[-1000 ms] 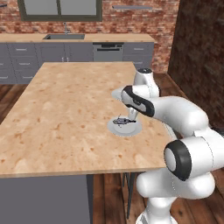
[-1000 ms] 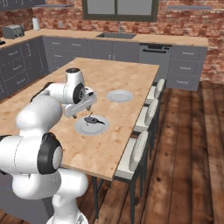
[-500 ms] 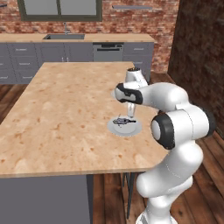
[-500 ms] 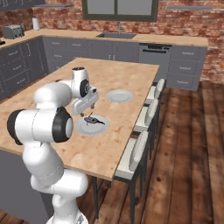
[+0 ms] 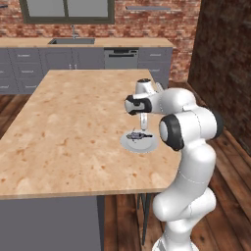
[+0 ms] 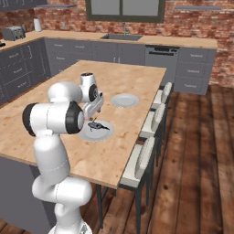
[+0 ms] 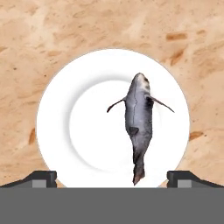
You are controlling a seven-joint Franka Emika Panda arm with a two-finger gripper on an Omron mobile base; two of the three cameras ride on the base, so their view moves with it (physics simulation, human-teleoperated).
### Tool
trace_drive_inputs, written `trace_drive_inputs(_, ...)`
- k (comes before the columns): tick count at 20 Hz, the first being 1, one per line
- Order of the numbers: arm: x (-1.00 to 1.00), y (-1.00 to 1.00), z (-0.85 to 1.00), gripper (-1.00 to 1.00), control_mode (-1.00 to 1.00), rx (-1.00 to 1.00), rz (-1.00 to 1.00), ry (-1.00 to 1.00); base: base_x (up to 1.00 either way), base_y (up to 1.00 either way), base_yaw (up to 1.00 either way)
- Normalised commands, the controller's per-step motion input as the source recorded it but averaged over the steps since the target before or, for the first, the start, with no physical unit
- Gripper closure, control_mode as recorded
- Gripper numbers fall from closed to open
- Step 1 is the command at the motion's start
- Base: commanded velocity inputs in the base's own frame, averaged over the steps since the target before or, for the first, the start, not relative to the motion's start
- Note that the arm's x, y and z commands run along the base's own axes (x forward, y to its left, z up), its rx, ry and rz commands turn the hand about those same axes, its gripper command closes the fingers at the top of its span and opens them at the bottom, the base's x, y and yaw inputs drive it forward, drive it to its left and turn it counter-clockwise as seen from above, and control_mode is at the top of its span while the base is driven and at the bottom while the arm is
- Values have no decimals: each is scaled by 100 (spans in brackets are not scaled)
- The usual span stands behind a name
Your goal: Transport the fish and bell pepper to the fridge. Place the fish on the rack containing meat and place the bell pepper on the rack containing the vegetable, ensuring meats and vegetables are on different racks.
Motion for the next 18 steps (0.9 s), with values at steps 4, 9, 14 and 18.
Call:
trace_drive_inputs(4, 0, 0, -14, -100, -100, 0, 13, 0, 0, 0, 0)
trace_drive_inputs(9, 15, 0, -24, -100, -100, -1, 5, 0, 0, 0, 0)
trace_drive_inputs(14, 17, 2, -34, -100, -100, 0, 3, 0, 0, 0, 0)
trace_drive_inputs(18, 16, 18, -31, -100, -100, 0, 0, 0, 0, 0, 0)
